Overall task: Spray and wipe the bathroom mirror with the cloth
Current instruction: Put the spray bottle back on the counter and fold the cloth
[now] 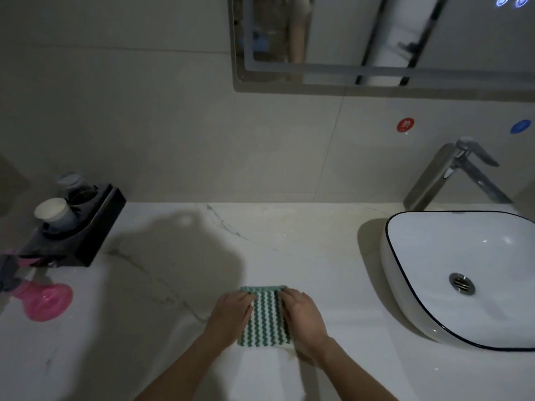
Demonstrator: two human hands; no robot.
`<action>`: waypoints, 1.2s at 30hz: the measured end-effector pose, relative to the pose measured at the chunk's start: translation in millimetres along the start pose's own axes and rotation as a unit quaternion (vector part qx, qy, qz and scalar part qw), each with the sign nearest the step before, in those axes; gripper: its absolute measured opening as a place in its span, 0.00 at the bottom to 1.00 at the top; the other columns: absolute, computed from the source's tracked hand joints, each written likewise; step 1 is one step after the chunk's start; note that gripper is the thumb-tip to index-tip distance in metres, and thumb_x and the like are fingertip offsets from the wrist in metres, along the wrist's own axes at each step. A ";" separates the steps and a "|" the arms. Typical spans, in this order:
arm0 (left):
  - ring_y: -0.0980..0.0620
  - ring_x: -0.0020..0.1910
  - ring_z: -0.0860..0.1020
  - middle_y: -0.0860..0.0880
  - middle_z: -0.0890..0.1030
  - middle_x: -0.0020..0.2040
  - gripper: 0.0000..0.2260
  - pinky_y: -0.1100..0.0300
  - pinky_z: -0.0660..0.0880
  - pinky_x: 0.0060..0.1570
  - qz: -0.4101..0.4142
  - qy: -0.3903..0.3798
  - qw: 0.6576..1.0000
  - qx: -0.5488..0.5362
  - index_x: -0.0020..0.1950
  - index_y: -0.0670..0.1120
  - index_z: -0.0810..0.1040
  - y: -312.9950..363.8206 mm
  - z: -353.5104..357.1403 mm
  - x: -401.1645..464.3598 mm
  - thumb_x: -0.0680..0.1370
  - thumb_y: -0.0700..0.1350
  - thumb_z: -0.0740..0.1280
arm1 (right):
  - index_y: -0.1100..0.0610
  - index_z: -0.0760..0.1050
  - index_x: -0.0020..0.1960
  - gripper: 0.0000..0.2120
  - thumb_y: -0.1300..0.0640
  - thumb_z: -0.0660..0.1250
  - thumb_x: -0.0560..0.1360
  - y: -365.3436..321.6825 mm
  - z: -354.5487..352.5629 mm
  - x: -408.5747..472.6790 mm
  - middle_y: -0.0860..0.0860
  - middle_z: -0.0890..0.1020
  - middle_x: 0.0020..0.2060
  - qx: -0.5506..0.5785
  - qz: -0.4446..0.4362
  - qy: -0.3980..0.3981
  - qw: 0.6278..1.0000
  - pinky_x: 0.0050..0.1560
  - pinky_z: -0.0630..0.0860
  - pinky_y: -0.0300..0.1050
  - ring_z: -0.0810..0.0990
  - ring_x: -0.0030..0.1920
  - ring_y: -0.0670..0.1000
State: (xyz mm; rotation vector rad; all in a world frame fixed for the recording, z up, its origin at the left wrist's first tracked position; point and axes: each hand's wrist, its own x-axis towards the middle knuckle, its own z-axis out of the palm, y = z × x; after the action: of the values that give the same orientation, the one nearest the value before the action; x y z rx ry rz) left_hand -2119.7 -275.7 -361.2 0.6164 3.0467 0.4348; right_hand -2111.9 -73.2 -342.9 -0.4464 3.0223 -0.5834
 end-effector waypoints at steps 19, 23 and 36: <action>0.56 0.28 0.76 0.55 0.73 0.28 0.06 0.70 0.70 0.27 -0.081 -0.016 0.996 0.026 0.28 0.53 0.78 -9.7 -1.5 14.7 0.54 0.49 0.66 | 0.53 0.84 0.42 0.17 0.61 0.56 0.66 -18.6 0.9 31.8 0.49 0.80 0.40 -0.148 0.022 -0.062 0.987 0.37 0.75 0.41 0.79 0.38 0.51; 0.55 0.29 0.77 0.54 0.75 0.29 0.13 0.69 0.71 0.26 -0.079 0.003 0.997 -0.019 0.29 0.52 0.77 -13.8 6.2 18.1 0.51 0.46 0.77 | 0.52 0.83 0.40 0.13 0.57 0.59 0.66 -17.3 8.0 34.4 0.47 0.80 0.35 -0.140 0.022 -0.055 0.988 0.35 0.75 0.40 0.78 0.35 0.49; 0.48 0.50 0.82 0.48 0.85 0.45 0.15 0.60 0.77 0.49 -0.008 -0.001 0.999 -0.033 0.42 0.46 0.81 -23.5 15.5 23.8 0.70 0.44 0.54 | 0.48 0.77 0.37 0.24 0.58 0.83 0.46 -12.5 15.2 34.6 0.43 0.77 0.29 -0.050 0.041 -0.042 0.997 0.28 0.71 0.36 0.76 0.28 0.44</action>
State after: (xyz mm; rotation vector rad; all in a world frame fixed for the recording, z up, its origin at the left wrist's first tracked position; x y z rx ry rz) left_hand -2149.7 -283.2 -381.2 0.5895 3.0196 0.5333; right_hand -2140.4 -99.6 -351.6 -0.3389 2.9826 -0.3991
